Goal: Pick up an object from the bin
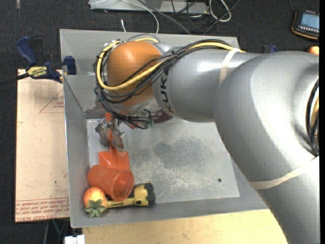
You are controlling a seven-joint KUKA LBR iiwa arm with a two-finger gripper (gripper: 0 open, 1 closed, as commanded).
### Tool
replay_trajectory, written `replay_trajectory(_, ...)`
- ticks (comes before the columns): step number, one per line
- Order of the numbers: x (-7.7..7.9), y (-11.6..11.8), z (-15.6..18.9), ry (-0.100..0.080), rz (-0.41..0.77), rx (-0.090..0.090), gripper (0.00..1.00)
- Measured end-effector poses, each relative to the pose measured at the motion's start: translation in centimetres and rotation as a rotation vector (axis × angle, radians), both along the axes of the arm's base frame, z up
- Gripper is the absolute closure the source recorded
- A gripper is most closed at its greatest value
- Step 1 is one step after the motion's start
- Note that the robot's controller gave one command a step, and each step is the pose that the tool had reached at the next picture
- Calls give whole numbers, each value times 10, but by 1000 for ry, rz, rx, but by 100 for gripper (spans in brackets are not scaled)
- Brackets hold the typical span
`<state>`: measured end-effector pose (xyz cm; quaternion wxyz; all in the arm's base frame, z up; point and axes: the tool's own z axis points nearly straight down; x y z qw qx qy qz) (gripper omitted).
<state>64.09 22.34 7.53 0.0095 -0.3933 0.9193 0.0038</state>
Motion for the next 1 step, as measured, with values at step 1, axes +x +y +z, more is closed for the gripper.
replay_trajectory(1, 0, 0, 0, 0, 0, 1, 100)
